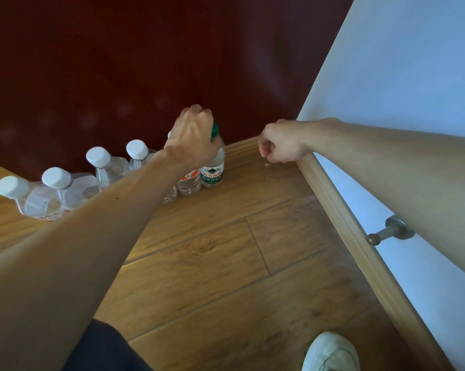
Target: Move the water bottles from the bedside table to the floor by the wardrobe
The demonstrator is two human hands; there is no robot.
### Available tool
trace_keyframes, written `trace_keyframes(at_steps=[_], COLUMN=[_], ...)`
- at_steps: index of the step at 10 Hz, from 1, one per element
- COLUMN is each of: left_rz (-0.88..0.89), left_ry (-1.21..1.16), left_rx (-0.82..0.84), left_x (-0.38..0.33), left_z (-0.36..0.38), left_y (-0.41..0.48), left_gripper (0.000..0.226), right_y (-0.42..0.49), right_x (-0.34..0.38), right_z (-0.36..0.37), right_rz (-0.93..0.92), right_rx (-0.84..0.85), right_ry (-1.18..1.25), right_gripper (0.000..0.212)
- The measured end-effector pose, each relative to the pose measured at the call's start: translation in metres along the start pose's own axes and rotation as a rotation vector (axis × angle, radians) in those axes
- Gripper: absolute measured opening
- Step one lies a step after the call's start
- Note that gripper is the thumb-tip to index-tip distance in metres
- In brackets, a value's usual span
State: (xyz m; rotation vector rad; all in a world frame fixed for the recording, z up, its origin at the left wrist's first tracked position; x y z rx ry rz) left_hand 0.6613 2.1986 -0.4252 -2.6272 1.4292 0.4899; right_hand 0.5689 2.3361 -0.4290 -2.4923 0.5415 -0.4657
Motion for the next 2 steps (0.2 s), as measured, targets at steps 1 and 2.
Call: trace_keyframes(at_steps=[1,2], left_rz=[0.062,0.131], left_ry=[0.05,0.102], left_rx=[-0.039,-0.1], left_x=[-0.0061,-0.0119], left_z=[-0.0033,-0.0041], left_y=[-0.0012,-0.0043], left_gripper=[0.046,0.048], right_y=[0.0027,0.0105], right_x=[-0.0005,-0.0057], right_z=[0.0003,-0.0036], right_rz=[-0.016,-0.034], right_rx=[-0.02,-0.061], right_ry=[0.0,-0.002], right_gripper=[0.018,0.054])
Point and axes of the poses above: each hand's wrist, its own y-axis towards the middle knuckle, its own z-axis out of the palm, x = y × z, the point moved 6 cm from there along y, towards the middle knuckle, and after that the axes turned 9 degrees about -z, right-handed, at the moved point
